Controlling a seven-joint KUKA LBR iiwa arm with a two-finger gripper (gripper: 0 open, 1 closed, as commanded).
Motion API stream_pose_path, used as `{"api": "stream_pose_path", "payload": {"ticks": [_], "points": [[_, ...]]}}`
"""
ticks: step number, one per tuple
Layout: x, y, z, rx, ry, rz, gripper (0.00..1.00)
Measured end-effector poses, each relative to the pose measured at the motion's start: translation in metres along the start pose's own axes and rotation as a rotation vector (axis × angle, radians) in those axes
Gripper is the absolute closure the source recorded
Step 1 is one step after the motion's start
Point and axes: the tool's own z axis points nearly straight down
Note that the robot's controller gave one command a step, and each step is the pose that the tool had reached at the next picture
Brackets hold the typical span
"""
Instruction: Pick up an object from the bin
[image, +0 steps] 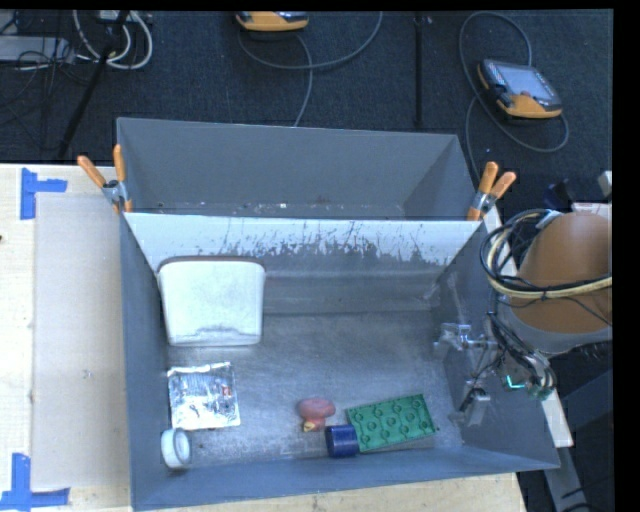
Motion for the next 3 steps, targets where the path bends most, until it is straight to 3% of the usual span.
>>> {"api": "stream_pose_path", "payload": {"ticks": [1, 2, 3], "points": [[0.025, 0.061, 0.064, 0.005, -0.022, -0.249, 0.00], [0.023, 0.066, 0.035, 0.003, -0.011, -0.323, 0.00], [0.016, 0.052, 0.036, 0.002, -0.009, -0.239, 0.00]]}}
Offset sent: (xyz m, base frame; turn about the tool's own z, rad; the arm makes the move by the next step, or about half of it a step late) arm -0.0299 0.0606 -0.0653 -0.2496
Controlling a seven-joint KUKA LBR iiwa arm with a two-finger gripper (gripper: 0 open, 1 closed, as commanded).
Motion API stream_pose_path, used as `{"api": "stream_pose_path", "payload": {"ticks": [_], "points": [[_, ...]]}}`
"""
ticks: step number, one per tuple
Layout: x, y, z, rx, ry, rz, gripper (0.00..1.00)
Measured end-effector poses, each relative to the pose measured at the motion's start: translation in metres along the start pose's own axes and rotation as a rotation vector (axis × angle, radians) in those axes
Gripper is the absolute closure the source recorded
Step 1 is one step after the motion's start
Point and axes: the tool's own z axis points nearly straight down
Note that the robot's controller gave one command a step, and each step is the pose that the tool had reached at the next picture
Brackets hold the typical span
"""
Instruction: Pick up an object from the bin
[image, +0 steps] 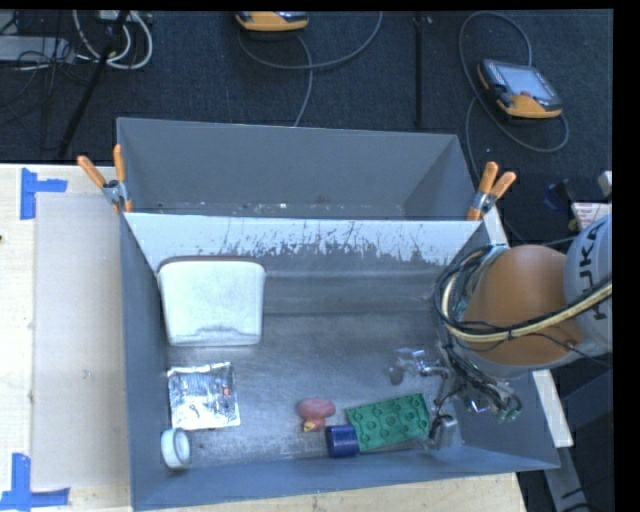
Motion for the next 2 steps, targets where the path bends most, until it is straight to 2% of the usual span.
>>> {"api": "stream_pose_path", "payload": {"ticks": [1, 2], "points": [[-0.0089, 0.0075, 0.0313, -0.001, 0.002, -0.036, 0.00], [-0.0093, 0.0074, 0.0315, 0.000, 0.000, -0.038, 0.00]]}}
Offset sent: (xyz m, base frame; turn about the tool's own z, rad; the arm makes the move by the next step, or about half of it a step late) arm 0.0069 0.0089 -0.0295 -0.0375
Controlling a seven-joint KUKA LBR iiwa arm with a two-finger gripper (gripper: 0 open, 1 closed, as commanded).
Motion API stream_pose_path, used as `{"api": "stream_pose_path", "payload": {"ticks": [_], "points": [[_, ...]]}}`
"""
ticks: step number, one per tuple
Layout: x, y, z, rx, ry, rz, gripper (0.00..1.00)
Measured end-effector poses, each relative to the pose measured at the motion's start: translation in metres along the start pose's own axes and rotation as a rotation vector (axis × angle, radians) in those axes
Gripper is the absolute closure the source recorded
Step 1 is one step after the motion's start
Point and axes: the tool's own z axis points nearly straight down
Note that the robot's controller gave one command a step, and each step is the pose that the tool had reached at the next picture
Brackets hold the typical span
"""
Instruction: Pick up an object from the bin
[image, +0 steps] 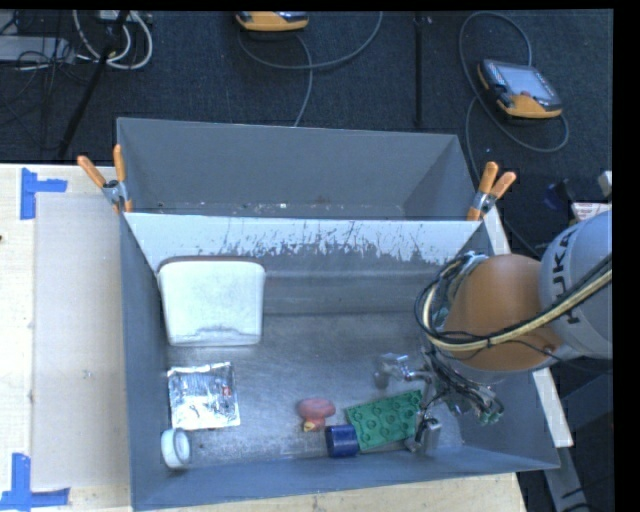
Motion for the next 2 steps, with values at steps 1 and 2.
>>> {"api": "stream_pose_path", "payload": {"ticks": [1, 2], "points": [[0.000, 0.000, 0.000, 0.000, 0.001, -0.002, 1.00], [-0.002, 0.000, -0.070, 0.003, -0.005, -0.002, 1.00]]}}
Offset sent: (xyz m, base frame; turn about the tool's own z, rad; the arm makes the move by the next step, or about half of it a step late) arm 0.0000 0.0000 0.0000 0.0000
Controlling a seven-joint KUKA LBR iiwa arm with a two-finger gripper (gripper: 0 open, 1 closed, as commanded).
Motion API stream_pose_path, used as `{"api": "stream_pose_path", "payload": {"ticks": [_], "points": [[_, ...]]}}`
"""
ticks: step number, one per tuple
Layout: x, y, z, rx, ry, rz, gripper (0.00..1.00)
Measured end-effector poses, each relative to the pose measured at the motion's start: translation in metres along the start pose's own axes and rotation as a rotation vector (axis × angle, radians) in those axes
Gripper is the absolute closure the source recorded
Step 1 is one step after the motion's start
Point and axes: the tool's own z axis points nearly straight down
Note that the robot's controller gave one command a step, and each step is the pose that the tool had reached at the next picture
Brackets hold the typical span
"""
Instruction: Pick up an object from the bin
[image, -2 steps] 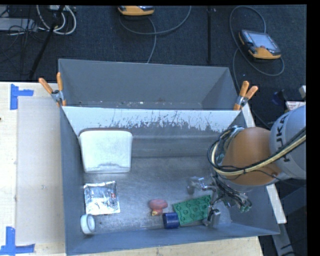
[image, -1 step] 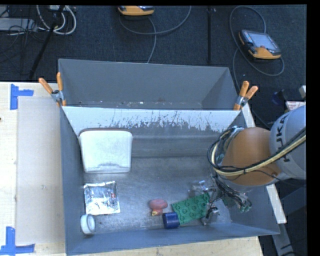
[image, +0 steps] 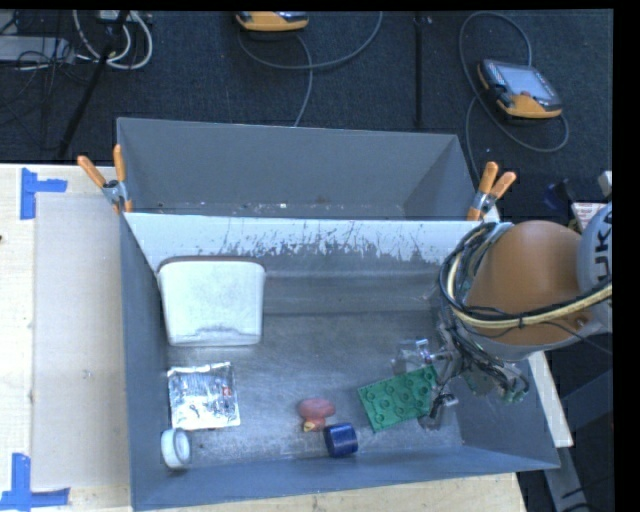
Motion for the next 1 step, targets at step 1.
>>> {"api": "stream_pose_path", "payload": {"ticks": [1], "points": [[-0.0010, 0.0003, -0.0209, -0.002, 0.003, 0.001, 1.00]]}}
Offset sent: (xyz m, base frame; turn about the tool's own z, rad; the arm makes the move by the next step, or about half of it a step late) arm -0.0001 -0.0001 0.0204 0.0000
